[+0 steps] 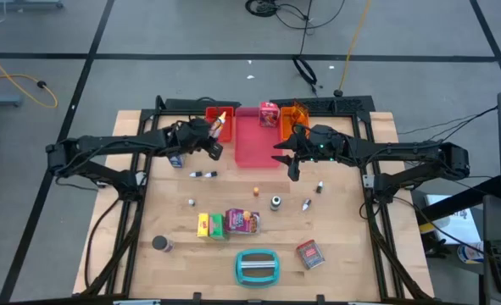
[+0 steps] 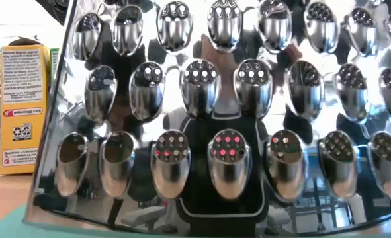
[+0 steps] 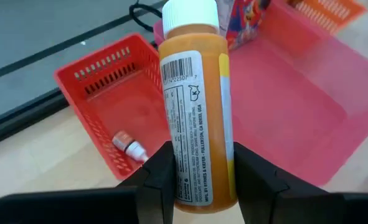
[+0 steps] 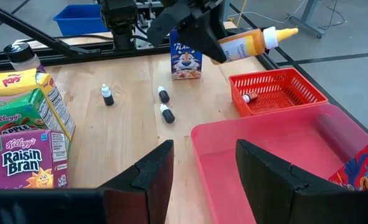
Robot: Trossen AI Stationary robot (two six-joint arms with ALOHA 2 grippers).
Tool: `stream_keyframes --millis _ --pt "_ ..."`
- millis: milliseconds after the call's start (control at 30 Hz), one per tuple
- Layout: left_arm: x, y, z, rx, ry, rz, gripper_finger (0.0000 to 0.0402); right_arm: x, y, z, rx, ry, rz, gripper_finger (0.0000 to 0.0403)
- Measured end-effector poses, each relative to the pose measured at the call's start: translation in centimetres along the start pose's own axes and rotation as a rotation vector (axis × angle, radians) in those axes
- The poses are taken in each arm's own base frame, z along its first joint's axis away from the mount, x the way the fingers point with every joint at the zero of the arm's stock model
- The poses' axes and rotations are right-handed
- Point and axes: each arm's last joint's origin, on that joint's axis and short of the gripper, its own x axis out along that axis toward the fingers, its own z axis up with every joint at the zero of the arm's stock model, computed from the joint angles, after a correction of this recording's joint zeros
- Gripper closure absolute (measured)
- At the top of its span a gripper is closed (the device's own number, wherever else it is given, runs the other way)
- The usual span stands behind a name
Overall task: Pick & Place Kitchen Items
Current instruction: Put the large yellow food coloring bottle into the red bin
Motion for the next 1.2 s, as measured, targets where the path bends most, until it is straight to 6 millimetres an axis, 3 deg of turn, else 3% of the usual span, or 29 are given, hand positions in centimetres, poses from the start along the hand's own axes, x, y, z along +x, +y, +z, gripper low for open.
stream_keyframes --millis 333,600,1200 --pt "0.7 1.0 2.1 0.019 -0.169 0.023 0.0282 0.0 0.0 0.0 0.013 0.000 0.000 0.0238" --pt "1.9 2.0 2.8 0.041 -0.201 0.035 0.0282 0.0 0.0 0.0 0.014 0.000 0.000 0.0238" --pt "9.1 3.3 2.4 0.057 -0.239 0.044 0.0282 0.0 0.0 0.0 0.023 0.001 0.001 0.0238"
